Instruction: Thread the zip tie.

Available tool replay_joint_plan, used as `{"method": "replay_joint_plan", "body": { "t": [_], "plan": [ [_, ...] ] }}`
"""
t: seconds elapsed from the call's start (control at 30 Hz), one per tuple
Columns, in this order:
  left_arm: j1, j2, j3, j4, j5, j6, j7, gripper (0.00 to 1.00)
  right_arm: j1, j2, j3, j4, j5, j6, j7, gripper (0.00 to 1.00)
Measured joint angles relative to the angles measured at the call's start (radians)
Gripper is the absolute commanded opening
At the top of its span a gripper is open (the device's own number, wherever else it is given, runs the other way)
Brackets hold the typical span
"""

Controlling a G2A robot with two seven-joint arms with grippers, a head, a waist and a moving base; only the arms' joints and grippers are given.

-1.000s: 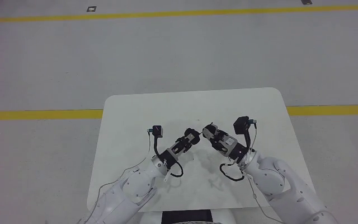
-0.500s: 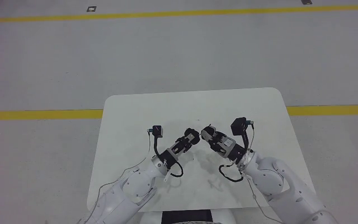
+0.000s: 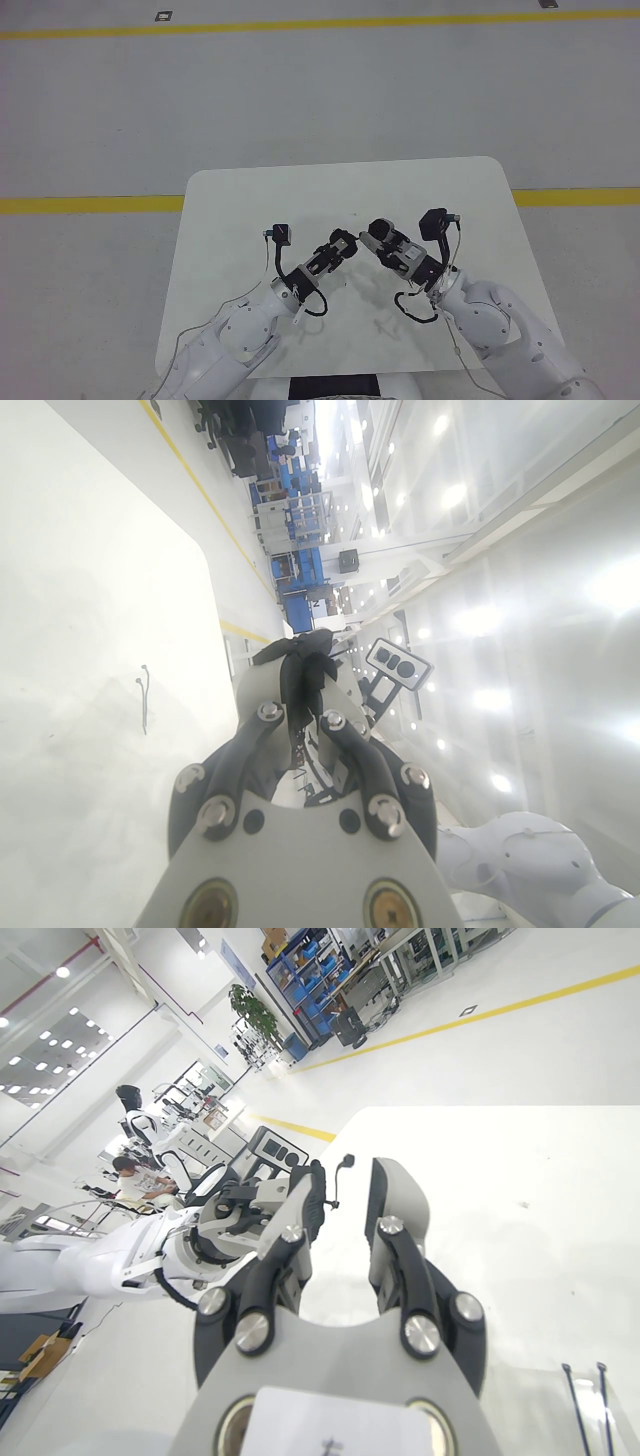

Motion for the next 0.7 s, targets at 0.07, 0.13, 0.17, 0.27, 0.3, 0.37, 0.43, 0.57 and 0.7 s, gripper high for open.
{"method": "replay_joint_plan", "body": {
  "t": [0.07,0.13,0.17,0.27,0.3,0.37,0.43,0.57,0.7],
  "plan": [
    [0.000,0.000,0.000,0.000,0.000,0.000,0.000,0.00,-0.005,0.000,0.006,-0.004,-0.007,0.000,-0.005,1.00],
    [0.000,0.000,0.000,0.000,0.000,0.000,0.000,0.00,-0.010,0.000,0.013,-0.008,-0.014,0.000,-0.010,1.00],
    [0.000,0.000,0.000,0.000,0.000,0.000,0.000,0.00,-0.015,0.001,0.020,-0.011,-0.021,0.000,-0.014,1.00],
    [0.000,0.000,0.000,0.000,0.000,0.000,0.000,0.00,-0.034,0.003,0.043,-0.017,-0.045,0.000,-0.031,1.00],
    [0.000,0.000,0.000,0.000,0.000,0.000,0.000,0.00,-0.041,0.005,0.053,-0.018,-0.053,0.000,-0.038,1.00],
    [0.000,0.000,0.000,0.000,0.000,0.000,0.000,0.00,-0.062,0.008,0.081,-0.014,-0.076,0.000,-0.061,1.00],
    [0.000,0.000,0.000,0.000,0.000,0.000,0.000,0.00,-0.082,0.010,0.107,-0.007,-0.084,0.000,-0.087,1.00],
    [0.000,0.000,0.000,0.000,-0.001,0.000,0.000,0.00,-0.115,0.012,0.162,0.024,-0.074,0.004,-0.153,1.00],
    [0.003,-0.005,-0.006,-0.009,-0.081,0.000,-0.008,0.00,-0.132,0.007,0.192,0.035,-0.065,0.025,-0.206,1.00]
  ]
}}
